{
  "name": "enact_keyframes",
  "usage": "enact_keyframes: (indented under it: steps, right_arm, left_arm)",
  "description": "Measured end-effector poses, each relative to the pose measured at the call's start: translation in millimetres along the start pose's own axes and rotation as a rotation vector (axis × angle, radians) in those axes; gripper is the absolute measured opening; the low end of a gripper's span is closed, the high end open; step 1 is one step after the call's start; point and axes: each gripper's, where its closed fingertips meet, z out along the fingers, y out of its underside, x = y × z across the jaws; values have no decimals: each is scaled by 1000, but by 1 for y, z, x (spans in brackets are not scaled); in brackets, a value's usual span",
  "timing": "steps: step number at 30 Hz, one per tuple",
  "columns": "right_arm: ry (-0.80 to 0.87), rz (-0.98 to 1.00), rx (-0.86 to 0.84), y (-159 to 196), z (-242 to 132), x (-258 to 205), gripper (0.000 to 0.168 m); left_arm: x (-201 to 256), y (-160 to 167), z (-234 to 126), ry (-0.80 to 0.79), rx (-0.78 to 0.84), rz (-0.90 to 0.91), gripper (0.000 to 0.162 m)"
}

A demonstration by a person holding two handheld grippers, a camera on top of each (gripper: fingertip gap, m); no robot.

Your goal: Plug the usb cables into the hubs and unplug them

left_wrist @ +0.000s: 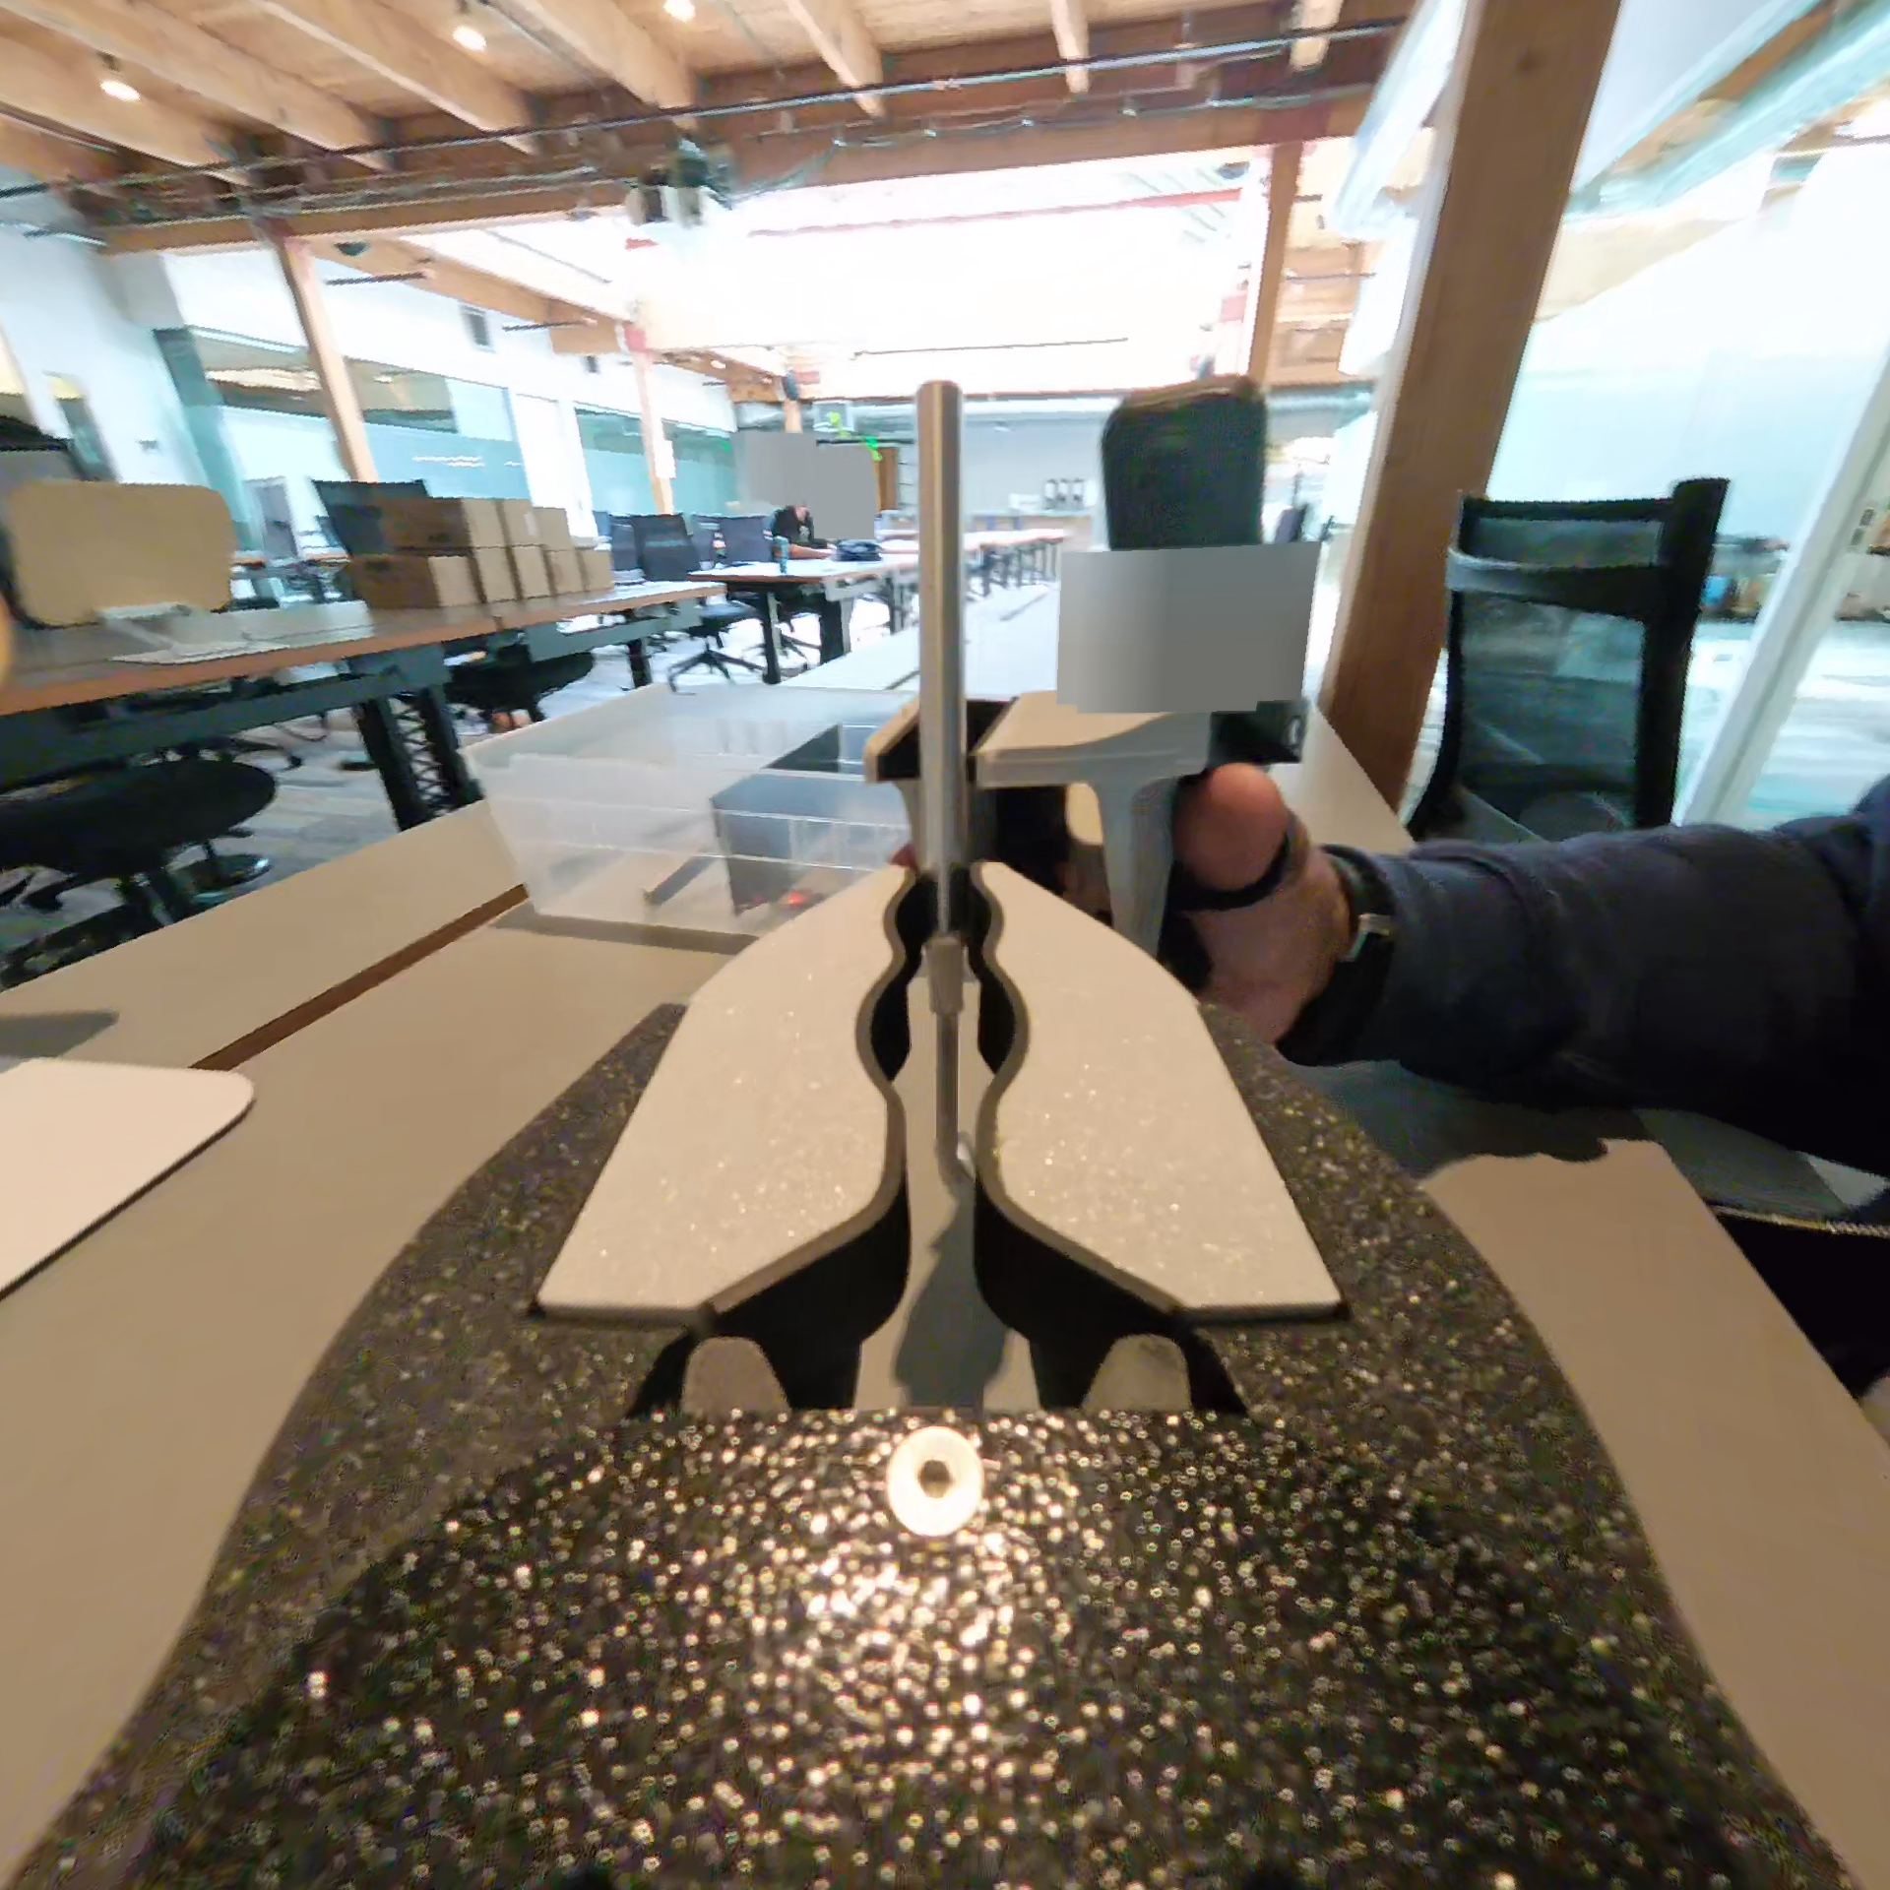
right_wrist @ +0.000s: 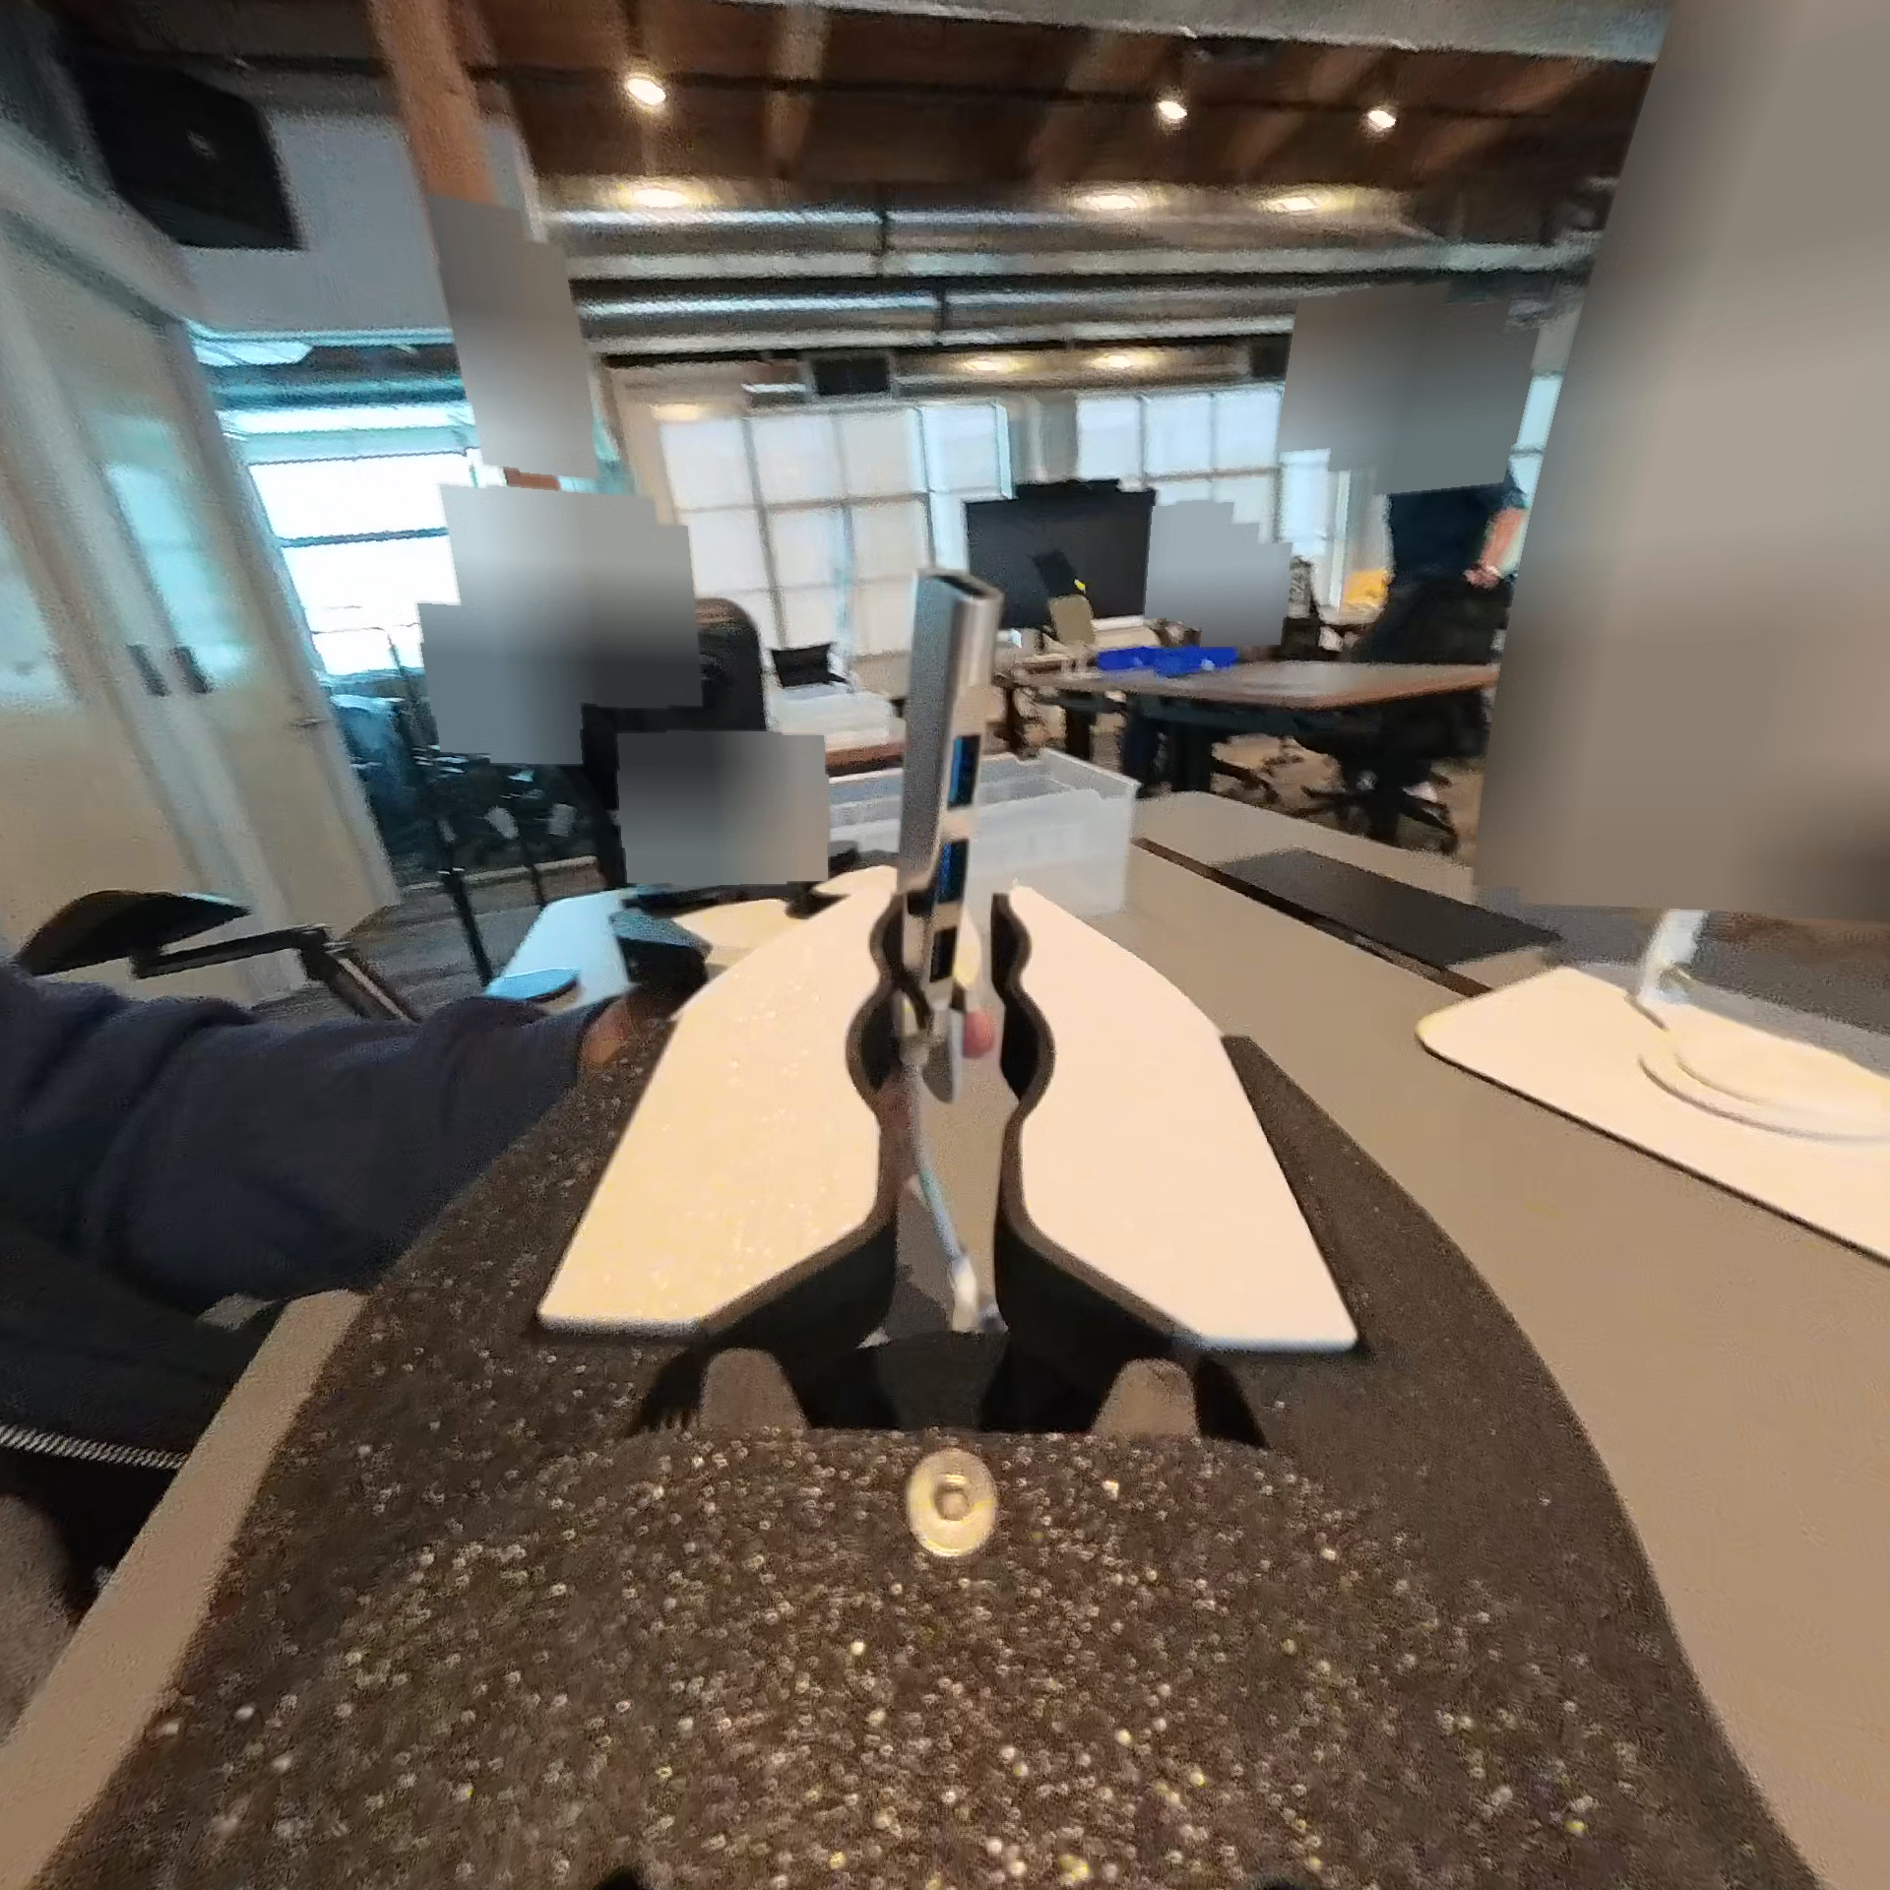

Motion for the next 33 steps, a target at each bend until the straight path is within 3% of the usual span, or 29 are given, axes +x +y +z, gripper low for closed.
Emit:
enact_keyframes:
  steps: [5, 9, 14, 18, 21, 24, 33]
  right_arm:
    - [296, 53, -138, 11, -9, 48, 17]
    - [611, 16, -457, 48, -38, 98, 19]
    - [571, -60, -907, 91, -48, 106, 29]
    - [613, -350, -1132, 80, -55, 121, 26]
    - [668, -487, -1166, 59, -61, 133, 27]
    - [655, -493, -1134, 57, -64, 142, 26]
    - [527, -263, -916, 62, -59, 154, 27]
  left_arm:
    - [-30, 1, -12, -160, 34, -32, 7]
    - [-42, 8, -15, -238, 28, -37, 7]
    - [-48, 17, -14, -279, 6, -1, 7]
    - [-53, 15, -20, -314, 23, 66, 7]
    - [-56, 15, -24, -334, 42, 108, 7]
    - [-64, 19, -25, -362, 33, 111, 7]
    - [-74, 26, -27, -384, 28, 82, 7]
